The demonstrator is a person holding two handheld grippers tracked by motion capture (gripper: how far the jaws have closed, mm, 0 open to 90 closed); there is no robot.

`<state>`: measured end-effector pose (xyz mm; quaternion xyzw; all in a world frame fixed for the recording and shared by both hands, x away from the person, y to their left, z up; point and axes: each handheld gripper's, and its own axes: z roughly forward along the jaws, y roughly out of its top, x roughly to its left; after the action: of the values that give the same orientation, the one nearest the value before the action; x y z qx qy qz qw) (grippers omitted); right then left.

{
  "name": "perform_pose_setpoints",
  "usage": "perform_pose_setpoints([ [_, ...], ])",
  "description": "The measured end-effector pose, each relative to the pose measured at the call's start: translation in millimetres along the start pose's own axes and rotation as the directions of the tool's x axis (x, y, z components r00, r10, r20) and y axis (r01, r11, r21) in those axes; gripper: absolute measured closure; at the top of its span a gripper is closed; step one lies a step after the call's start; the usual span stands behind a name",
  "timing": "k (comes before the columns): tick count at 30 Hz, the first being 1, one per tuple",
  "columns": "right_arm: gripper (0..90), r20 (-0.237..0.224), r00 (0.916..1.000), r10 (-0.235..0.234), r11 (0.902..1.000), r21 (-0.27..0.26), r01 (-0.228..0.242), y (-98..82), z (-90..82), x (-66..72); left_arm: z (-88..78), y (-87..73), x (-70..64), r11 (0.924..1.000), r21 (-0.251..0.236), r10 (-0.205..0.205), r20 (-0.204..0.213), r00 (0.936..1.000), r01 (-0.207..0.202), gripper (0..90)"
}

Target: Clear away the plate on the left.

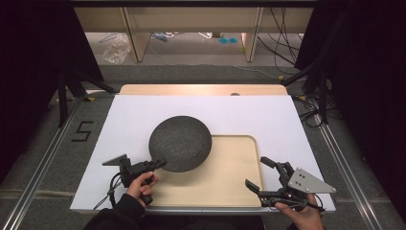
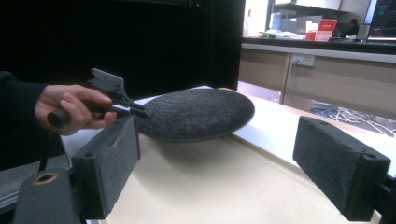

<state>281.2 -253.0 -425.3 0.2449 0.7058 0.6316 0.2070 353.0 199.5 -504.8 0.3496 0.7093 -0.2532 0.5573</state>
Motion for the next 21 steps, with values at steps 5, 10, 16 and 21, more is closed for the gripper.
perform_pose_setpoints([
  [5, 15.9, 0.005, 0.9999, -0.015, 0.9999, -0.003, 0.015, 0.3, -0.1, -0.7, 7.4, -11.0, -2.0, 0.9977, 0.063, 0.023, 0.014, 0.9996, -0.024, 85.1],
  [10, 15.9, 0.018, 0.9998, -0.012, 0.9998, -0.018, 0.012, 0.1, 0.5, -0.1, 11.1, -17.7, -2.9, 0.9945, 0.097, 0.038, 0.011, 0.9992, -0.039, 84.9],
  [16, 15.8, 0.017, 0.9999, -0.003, 0.9999, -0.014, 0.003, 0.1, 0.0, 0.6, 15.9, -25.3, -2.2, 0.9885, 0.136, 0.068, -0.010, 0.9977, -0.066, 84.9],
  [21, 15.8, 0.013, 0.9996, -0.024, 0.9996, -0.011, 0.024, 0.5, -0.3, -0.9, 20.0, -31.2, -2.1, 0.9836, 0.172, 0.057, -0.025, 0.9981, -0.052, 84.7],
])
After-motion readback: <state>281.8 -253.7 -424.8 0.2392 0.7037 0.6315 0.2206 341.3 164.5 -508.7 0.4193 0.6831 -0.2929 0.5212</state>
